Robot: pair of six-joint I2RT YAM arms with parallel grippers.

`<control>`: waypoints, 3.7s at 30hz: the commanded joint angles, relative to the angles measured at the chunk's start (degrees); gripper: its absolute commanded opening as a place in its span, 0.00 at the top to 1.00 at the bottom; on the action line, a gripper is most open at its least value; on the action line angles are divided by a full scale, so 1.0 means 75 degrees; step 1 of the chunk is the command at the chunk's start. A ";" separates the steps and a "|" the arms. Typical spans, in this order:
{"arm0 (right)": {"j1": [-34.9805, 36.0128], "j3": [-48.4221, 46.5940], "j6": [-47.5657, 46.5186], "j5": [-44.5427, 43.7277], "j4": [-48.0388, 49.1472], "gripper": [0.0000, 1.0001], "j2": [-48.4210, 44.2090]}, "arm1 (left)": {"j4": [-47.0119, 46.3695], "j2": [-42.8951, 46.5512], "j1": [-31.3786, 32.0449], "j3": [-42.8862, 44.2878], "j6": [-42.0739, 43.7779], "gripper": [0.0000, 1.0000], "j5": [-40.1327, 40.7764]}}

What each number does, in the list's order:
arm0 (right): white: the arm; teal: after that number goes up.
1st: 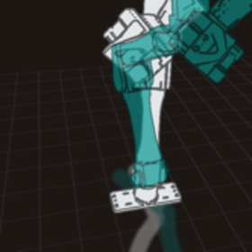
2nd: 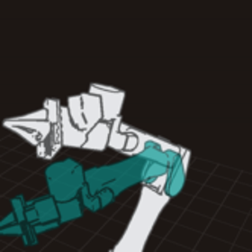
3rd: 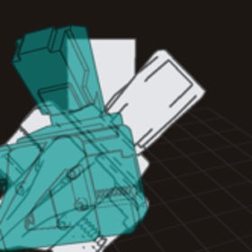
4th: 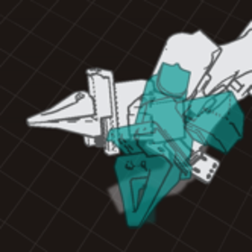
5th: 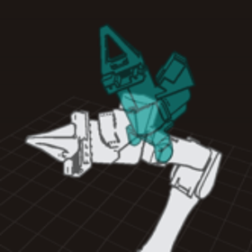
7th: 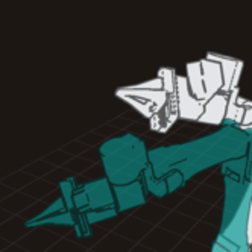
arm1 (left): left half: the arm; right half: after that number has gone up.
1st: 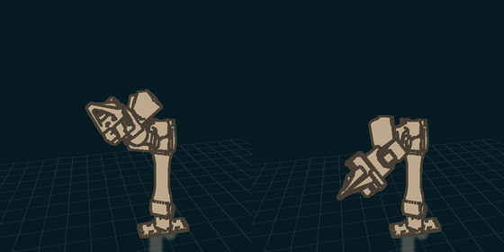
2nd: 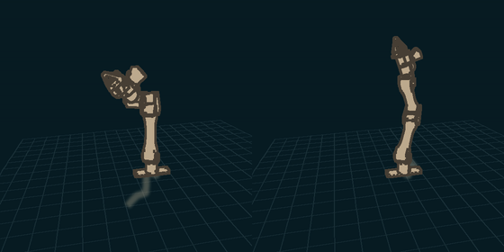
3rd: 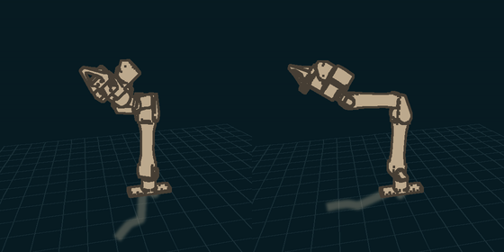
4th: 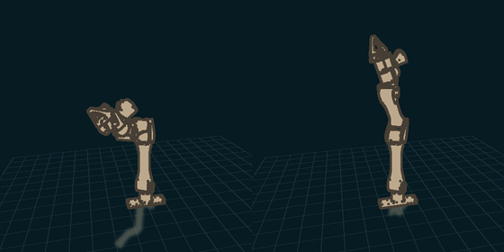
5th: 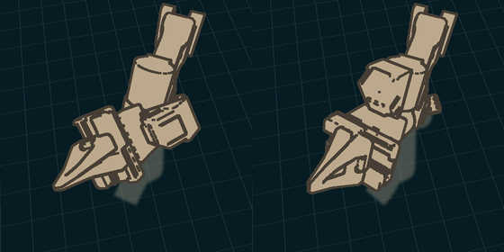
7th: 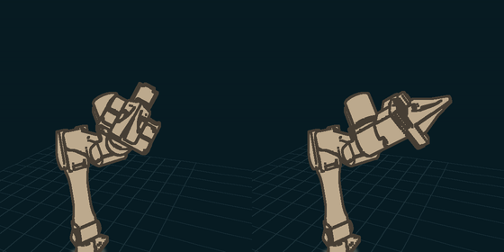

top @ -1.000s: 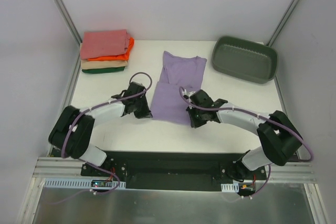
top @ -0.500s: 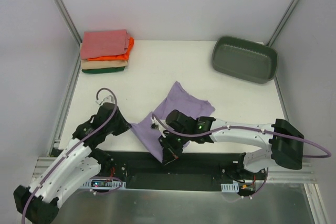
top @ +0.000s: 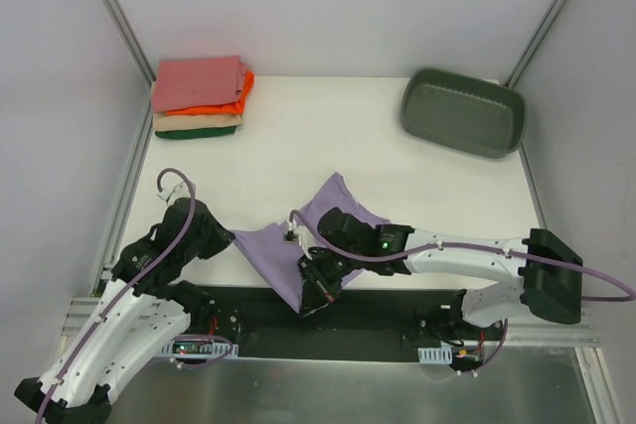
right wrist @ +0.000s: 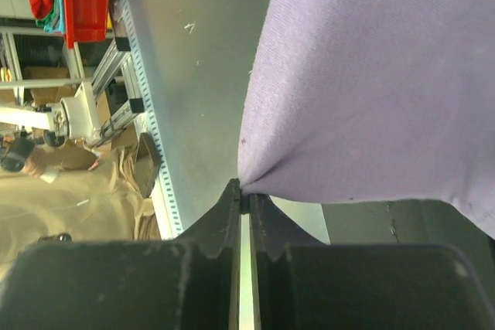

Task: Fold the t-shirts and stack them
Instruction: Grab one side of the 2/3 rectangular tshirt with both arms, then fold the long partially folded tshirt into a neat square

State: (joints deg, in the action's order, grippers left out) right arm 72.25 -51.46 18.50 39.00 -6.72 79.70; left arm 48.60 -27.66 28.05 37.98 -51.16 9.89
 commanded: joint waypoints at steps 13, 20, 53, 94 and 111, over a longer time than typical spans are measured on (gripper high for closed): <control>-0.2178 0.1201 -0.0486 -0.0982 -0.1962 0.99 -0.3184 | -0.3596 -0.3247 0.0056 0.1439 0.0422 1.00 -0.0861; -0.3362 0.1564 -0.0966 -0.1426 -0.3004 0.99 -0.4168 | -0.4159 -0.4970 0.0407 0.2552 0.0809 1.00 -0.1049; -0.6796 0.2807 -0.1201 -0.2763 -0.3077 0.75 -0.3222 | -0.4371 -1.1709 0.1111 0.7122 0.2308 0.75 -0.2184; -0.6926 -0.0121 -0.1775 -0.2670 -0.2152 0.04 0.1910 | -0.5964 -0.7845 0.1310 0.0200 0.0295 0.01 -0.3112; -0.6621 -0.3462 -0.2689 -0.2489 -0.2758 0.04 0.3731 | -0.5696 -0.6075 0.2435 -0.0342 -0.0798 0.01 -0.1835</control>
State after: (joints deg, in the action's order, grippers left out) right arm 22.13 -74.08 2.39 26.26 -23.05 110.39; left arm 1.10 -77.49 45.82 35.00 -58.70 -7.40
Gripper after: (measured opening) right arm 0.958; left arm 0.990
